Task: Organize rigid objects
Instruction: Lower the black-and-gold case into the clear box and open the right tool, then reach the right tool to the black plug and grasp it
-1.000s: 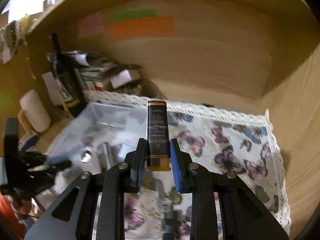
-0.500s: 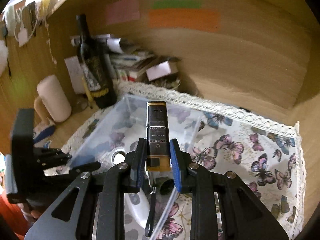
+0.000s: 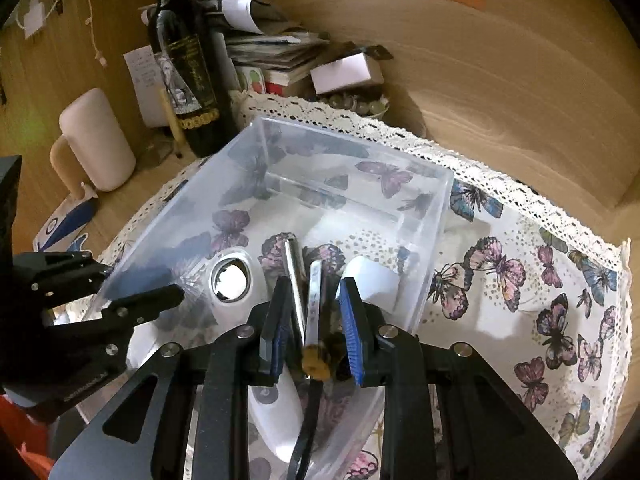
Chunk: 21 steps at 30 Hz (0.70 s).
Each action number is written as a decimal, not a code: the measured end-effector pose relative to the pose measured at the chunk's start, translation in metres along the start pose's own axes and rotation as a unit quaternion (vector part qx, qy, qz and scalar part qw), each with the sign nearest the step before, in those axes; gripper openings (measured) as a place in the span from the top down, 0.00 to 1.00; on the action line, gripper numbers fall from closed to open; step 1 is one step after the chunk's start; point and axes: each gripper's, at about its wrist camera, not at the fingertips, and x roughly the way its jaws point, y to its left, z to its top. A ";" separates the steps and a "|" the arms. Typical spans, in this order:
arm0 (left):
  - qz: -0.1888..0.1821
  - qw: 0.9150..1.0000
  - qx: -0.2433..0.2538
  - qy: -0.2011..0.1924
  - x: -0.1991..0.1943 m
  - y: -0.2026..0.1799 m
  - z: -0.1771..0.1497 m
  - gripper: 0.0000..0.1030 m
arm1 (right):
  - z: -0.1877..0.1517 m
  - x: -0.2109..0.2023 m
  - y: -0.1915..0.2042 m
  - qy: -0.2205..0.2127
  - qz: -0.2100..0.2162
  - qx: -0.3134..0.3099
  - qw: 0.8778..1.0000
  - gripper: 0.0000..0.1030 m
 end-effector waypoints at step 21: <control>-0.001 1.000 -0.001 -0.001 0.000 -0.001 0.000 0.86 | -0.031 -0.080 -0.052 -0.058 -0.097 0.065 0.991 0.64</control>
